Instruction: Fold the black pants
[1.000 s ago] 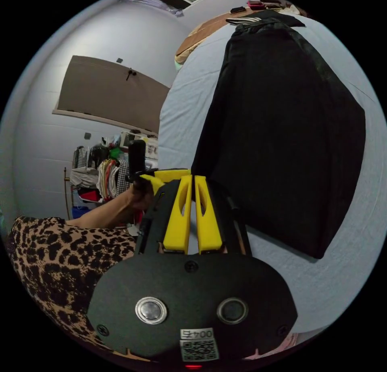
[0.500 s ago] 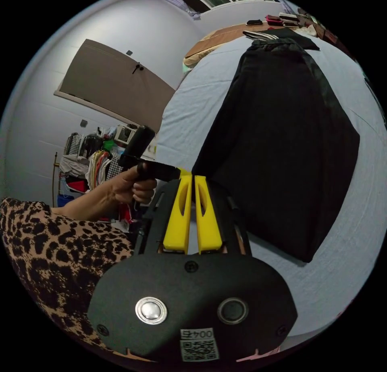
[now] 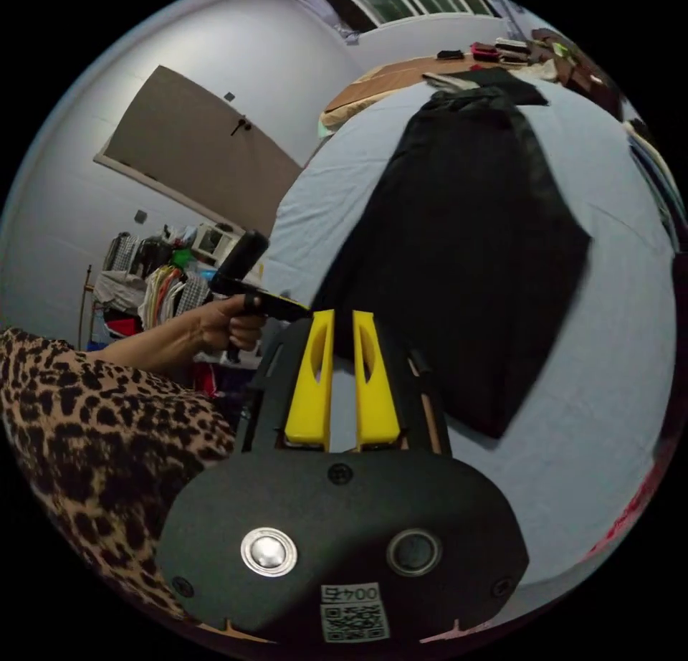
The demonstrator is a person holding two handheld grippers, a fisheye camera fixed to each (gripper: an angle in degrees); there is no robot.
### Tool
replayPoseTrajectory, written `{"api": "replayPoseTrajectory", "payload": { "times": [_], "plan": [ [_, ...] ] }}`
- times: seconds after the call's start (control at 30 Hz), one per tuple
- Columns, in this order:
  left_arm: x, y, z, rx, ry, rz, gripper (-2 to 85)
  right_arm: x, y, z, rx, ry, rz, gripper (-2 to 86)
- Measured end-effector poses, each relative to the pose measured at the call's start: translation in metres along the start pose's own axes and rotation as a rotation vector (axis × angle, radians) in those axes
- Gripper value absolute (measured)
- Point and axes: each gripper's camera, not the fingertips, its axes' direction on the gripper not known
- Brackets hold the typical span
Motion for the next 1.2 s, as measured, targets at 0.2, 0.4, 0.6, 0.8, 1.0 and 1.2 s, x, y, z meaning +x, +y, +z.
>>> {"api": "replayPoseTrajectory", "payload": {
  "times": [0.2, 0.4, 0.6, 0.8, 1.0, 1.2],
  "plan": [
    [-0.008, 0.000, -0.002, 0.022, 0.046, -0.030, 2.0, 0.092, 0.086, -0.050, 0.014, 0.129, 0.218, 6.3],
    [-0.006, -0.002, 0.000, 0.027, -0.005, -0.075, 1.8, 0.095, 0.102, -0.050, 0.015, 0.164, 0.199, 6.8],
    [-0.003, -0.001, 0.004, 0.031, -0.027, -0.106, 1.7, 0.071, 0.084, -0.037, -0.026, 0.187, 0.092, 7.1],
    [-0.004, 0.005, 0.012, 0.046, -0.022, -0.126, 1.5, 0.045, 0.080, -0.032, -0.057, 0.300, 0.015, 4.9],
    [0.010, 0.011, 0.014, 0.034, -0.107, -0.074, 1.0, 0.027, 0.079, -0.064, -0.024, 0.322, -0.005, 0.7],
    [0.003, 0.015, 0.032, -0.026, -0.162, -0.053, 1.0, 0.070, 0.089, -0.043, -0.099, 0.213, 0.071, 0.1]
  ]
}}
